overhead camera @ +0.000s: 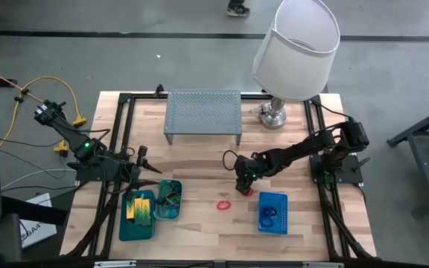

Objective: Pick & Place Office Desk Supplies
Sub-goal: Put the black spring keychain into the blue bin

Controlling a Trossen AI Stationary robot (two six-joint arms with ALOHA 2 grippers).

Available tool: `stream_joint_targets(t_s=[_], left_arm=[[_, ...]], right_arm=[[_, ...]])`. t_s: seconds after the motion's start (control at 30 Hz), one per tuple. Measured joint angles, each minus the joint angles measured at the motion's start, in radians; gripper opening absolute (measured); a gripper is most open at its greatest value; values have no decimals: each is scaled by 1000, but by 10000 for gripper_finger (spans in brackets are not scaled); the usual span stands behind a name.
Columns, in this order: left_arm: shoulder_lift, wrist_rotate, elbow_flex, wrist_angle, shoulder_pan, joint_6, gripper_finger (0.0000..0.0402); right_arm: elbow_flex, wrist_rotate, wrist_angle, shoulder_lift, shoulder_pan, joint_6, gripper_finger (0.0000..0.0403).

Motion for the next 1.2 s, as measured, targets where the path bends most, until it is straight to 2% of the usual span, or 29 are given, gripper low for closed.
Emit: stream_joint_targets(t_s=[0.67,0.8,1.0,1.2], left_arm=[[0,0,0,0,0,0,161],[0,0,0,0,0,0,161],[0,0,0,0,0,0,161],[0,0,0,0,0,0,161]], right_arm=[[0,1,7,11,0,16,93],[0,0,7,11,0,14,71],[1,-2,8,11,0,-4,12],[1,1,8,11,0,-9,3]])
